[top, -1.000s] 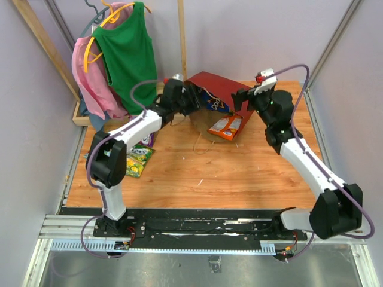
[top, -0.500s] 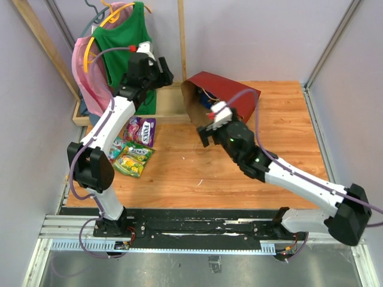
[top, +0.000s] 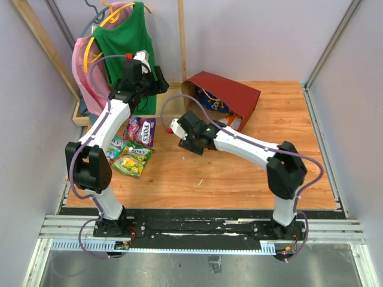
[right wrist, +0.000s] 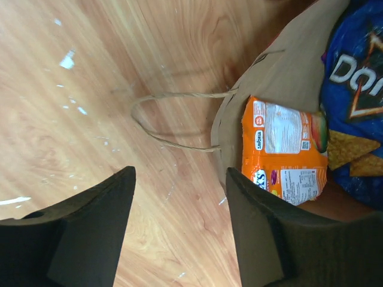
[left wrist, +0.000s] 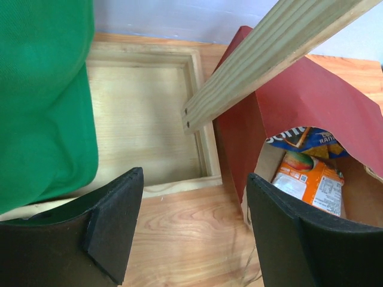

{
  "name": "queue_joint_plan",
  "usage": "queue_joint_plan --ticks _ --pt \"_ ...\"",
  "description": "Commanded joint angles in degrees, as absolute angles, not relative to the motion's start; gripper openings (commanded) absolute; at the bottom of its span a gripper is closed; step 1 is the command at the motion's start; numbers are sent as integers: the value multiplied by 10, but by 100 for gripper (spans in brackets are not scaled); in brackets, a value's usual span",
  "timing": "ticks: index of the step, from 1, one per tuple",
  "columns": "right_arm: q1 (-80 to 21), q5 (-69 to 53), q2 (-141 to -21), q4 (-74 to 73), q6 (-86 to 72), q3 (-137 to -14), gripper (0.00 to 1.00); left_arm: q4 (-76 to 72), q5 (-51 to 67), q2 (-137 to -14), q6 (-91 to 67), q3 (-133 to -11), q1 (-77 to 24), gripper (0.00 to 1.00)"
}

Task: Take the snacks out of the paper bag
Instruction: Pick up the snack from the paper bag.

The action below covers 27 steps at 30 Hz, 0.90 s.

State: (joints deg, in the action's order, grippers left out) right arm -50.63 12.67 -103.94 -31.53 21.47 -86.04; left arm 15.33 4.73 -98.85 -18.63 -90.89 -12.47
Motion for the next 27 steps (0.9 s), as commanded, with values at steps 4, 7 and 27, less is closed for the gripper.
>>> queue_joint_plan --ticks 4,7,27 --pt "-485 280 -1153 -329 260 -923 61 126 68 -969 -176 -898 -109 74" --pt "-473 312 -1177 -314 272 -932 59 123 71 -970 -177 -897 -105 74" --pt "-417 300 -1174 -253 271 -877 52 116 79 -981 -188 -894 -96 74"
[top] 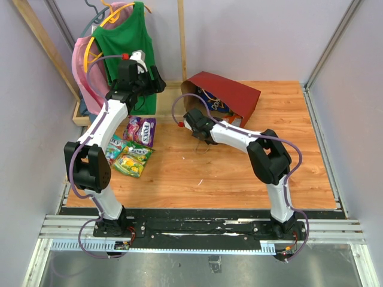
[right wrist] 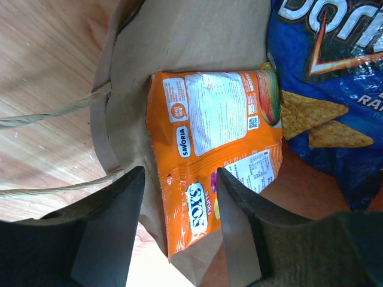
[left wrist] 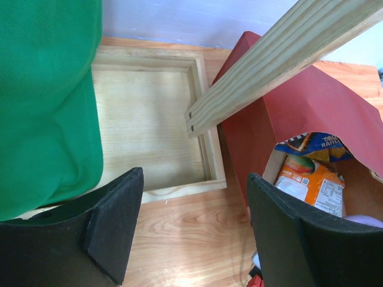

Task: Take the snacks out of the paper bag
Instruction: Pick up the snack from the paper bag.

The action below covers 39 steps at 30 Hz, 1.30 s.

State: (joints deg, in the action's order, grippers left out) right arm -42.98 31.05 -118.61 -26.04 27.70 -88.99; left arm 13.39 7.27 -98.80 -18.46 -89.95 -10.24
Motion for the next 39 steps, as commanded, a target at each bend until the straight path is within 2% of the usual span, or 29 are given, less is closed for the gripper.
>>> queue_joint_plan --ticks 1,12,21,22,23,25,26,32,39 --pt "-416 301 -1176 -255 272 -878 52 116 79 -983 -190 -895 -96 74" --pt "-403 314 -1214 -270 264 -888 48 117 80 -991 -191 -899 -93 74" --pt "-394 349 -1239 -272 249 -913 38 117 83 -1001 -189 -903 -90 74" --pt "-394 350 -1240 -272 249 -914 35 117 83 -1001 -189 -904 -89 74" --pt "-393 351 -1242 -272 247 -915 26 117 83 -1002 -189 -904 -88 74" --pt "-394 359 -1244 -270 244 -916 4 118 83 -1004 -190 -906 -87 74" --pt "-393 361 -1244 -269 244 -915 1 118 82 -1005 -190 -906 -87 74" --pt "-404 335 -1215 -271 231 -931 1 118 84 -1014 -192 -912 -85 74" --pt "-446 244 -1115 -240 219 -901 1 122 80 -1023 -194 -920 -84 74"
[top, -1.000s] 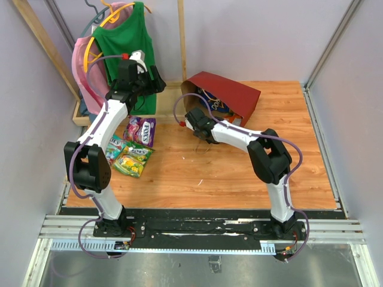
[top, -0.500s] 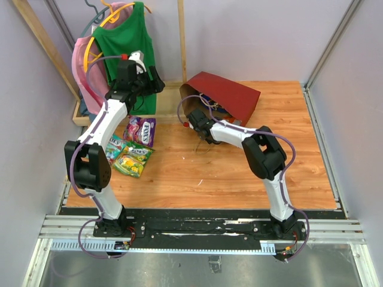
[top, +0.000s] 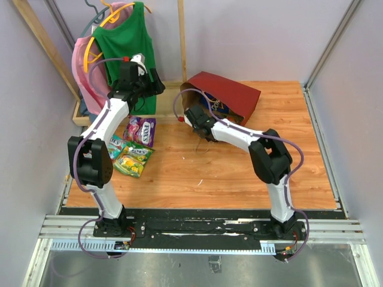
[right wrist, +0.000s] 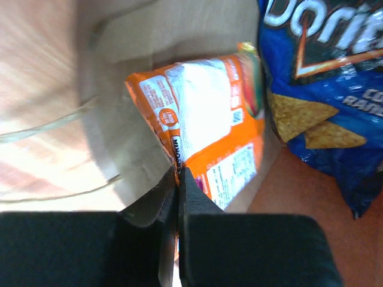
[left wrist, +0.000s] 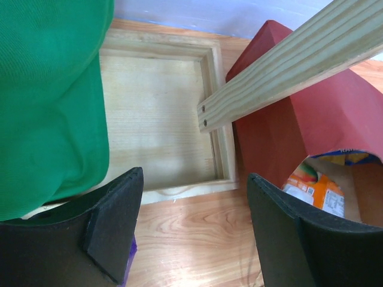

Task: Take the snacks out of the paper bag
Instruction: Pick up the snack from the paper bag.

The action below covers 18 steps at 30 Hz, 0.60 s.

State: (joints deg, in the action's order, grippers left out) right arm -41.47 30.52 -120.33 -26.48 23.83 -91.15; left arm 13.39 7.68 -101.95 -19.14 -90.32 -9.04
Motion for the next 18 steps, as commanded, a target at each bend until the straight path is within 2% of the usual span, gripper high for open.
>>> queue_joint_plan --ticks 1,12,15,18 --pt "-448 227 -1100 -239 215 -895 1 121 81 -1022 -194 -919 -84 74" --pt "-443 -6 -912 -224 157 -812 1 115 80 -1019 -201 -908 -74 74" --pt "-417 -70 -855 -199 126 -787 1 111 81 -1017 -202 -904 -72 74" --pt "-363 -164 -774 -112 67 -725 1 109 81 -1016 -203 -902 -71 74"
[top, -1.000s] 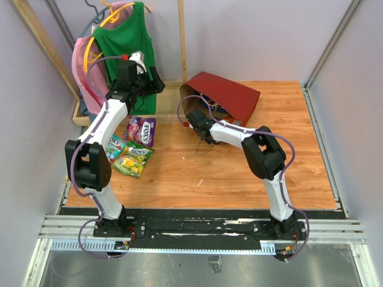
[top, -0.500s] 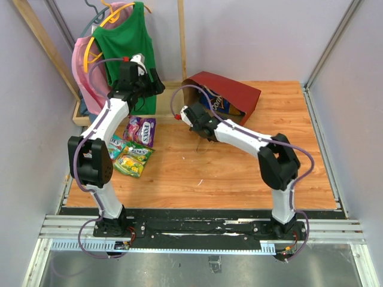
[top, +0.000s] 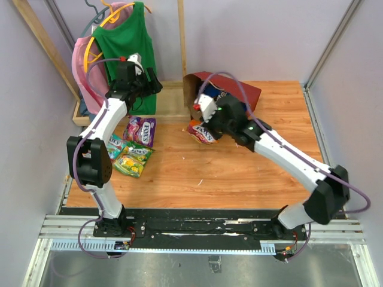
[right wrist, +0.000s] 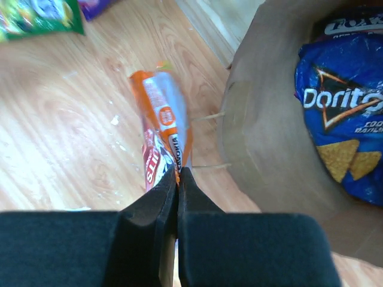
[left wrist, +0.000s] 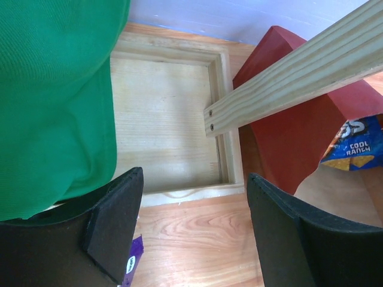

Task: Take the snacks out of the paper bag
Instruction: Pick up the snack from the paper bag, then place the snack at the center of the board.

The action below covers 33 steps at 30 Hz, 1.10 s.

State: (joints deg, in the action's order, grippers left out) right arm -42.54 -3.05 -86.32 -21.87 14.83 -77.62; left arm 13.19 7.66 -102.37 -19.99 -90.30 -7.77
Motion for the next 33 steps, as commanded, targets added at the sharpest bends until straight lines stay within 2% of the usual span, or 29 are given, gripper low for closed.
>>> queue_joint_plan --ticks 1,7,14,21,27,30,33 --pt "-334 -199 -744 -66 40 -695 1 108 82 -1016 -203 -901 -71 74" --pt "-164 -339 -613 152 -151 -551 1 101 90 -1010 -208 -894 -69 74" --pt "-11 -420 -578 317 -315 -496 1 94 96 -1006 -210 -887 -69 74" --pt "107 -429 -614 377 -401 -531 1 88 106 -1001 -213 -882 -69 74" --pt "189 -359 -665 352 -444 -557 1 82 125 -998 -217 -882 -69 74" --pt "222 -345 -694 395 -454 -551 1 82 125 -993 -218 -879 -69 74" --pt "245 -340 -734 448 -548 -551 1 81 123 -988 -218 -876 -68 74"
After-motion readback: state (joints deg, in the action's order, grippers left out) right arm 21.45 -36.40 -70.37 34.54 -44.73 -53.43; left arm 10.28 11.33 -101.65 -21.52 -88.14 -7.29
